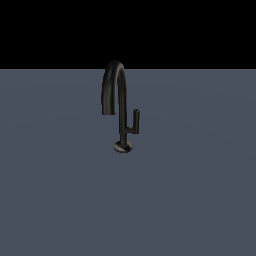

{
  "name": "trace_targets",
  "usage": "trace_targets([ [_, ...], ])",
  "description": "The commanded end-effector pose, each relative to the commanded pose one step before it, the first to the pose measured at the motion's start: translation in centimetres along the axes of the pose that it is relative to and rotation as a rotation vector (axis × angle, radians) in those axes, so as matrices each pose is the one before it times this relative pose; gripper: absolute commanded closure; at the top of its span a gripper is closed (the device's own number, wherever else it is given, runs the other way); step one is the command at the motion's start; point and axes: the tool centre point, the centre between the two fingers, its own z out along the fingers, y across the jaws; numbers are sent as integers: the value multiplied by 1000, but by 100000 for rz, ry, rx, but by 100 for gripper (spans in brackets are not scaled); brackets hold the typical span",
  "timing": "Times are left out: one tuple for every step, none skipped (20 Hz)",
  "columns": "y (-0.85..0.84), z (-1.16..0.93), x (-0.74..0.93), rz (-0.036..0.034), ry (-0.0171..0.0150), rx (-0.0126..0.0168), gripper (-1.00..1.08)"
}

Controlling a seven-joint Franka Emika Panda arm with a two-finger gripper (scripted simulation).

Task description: Turn on the faucet by rotating a designated handle.

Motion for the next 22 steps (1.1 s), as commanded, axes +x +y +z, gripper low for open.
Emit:
trace_targets([
  [-62,147,730,1993,-1662,1771,108],
  [-35,64,359,977,-802,878,108],
  [-37,69,390,1062,-872,954,108],
  [-39,75,421,1147,-942,1031,108],
  [-42,80,453,1234,-1012,1109,108],
  [-46,86,485,1321,-1084,1188,108],
  [-48,91,519,1411,-1158,1270,108],
  [-51,97,552,1501,-1232,1352,108],
  [-54,102,583,1585,-1301,1428,108],
  [-55,105,599,1627,-1336,1467,108],
  [-56,105,603,1639,-1346,1480,108],
  [-56,106,608,1652,-1356,1493,108],
  [-57,106,613,1663,-1366,1505,108],
  [-57,107,618,1676,-1377,1518,108],
  [-58,107,622,1687,-1386,1531,108],
  [-58,107,627,1698,-1397,1544,108],
  [-58,108,632,1709,-1407,1557,108],
  [-59,108,636,1720,-1416,1570,108],
  [-59,108,640,1731,-1426,1582,108],
  [-59,109,645,1742,-1437,1596,108],
  [-60,109,649,1752,-1446,1608,108],
  [-60,109,654,1763,-1457,1622,108],
])
